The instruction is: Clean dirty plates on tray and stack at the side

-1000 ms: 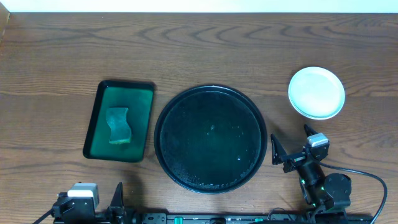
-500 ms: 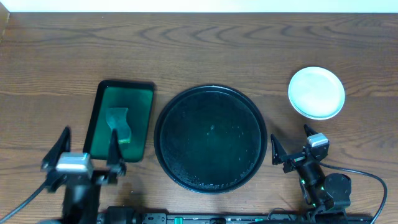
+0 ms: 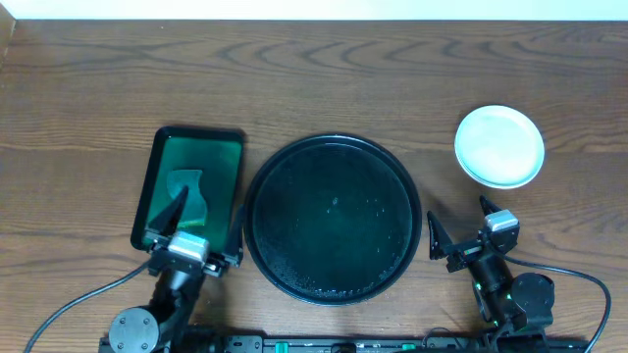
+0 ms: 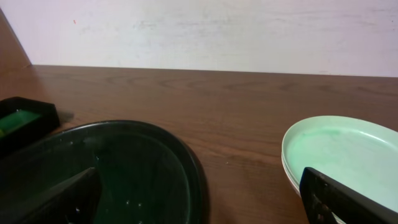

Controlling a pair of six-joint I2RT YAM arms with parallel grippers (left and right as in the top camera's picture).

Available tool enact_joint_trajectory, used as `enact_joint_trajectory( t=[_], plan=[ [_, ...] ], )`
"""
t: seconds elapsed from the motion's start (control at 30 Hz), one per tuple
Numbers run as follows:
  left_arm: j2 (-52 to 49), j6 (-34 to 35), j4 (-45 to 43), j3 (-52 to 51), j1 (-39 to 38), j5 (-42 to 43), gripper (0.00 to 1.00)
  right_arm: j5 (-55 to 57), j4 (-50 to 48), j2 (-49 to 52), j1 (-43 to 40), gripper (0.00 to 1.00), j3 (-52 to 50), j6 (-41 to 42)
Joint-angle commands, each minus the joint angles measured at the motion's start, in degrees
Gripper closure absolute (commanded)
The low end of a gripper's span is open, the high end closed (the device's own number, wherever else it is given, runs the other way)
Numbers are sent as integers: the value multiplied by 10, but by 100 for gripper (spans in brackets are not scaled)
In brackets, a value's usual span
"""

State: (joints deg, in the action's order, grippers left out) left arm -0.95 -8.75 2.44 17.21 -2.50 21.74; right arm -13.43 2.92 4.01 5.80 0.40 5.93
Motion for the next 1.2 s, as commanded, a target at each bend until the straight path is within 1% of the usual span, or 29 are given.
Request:
enact_joint_trajectory(
  t=[0.0, 0.1, 0.23, 0.37, 0.5, 0.63, 0.67, 1.0, 1.17],
  plan=[
    [3, -2, 14, -2, -13, 10, 16, 1, 3, -3, -1, 1, -1, 9],
    [4, 8, 39, -4, -19, -11, 16, 1, 3, -3, -1, 1, -1, 9],
    [8, 86, 41, -28, -22, -64, 16, 1, 3, -3, -1, 1, -1, 9],
    [9, 176, 36, -63, -22, -85, 16, 1, 3, -3, -1, 1, -1, 9],
    [9, 242, 9, -98, -22, -97, 16, 1, 3, -3, -1, 1, -1, 9],
    [9, 294, 3, -116, -22, -118, 16, 1, 3, -3, -1, 1, -1, 9],
    [9, 302, 2, -121, -22, -120, 16, 1, 3, -3, -1, 1, -1, 9],
    [9, 307, -2, -150, -22, -137, 16, 1, 3, -3, -1, 1, -1, 9],
    [9, 330, 9, -170, -23, -139, 16, 1, 3, -3, -1, 1, -1, 9]
  ],
)
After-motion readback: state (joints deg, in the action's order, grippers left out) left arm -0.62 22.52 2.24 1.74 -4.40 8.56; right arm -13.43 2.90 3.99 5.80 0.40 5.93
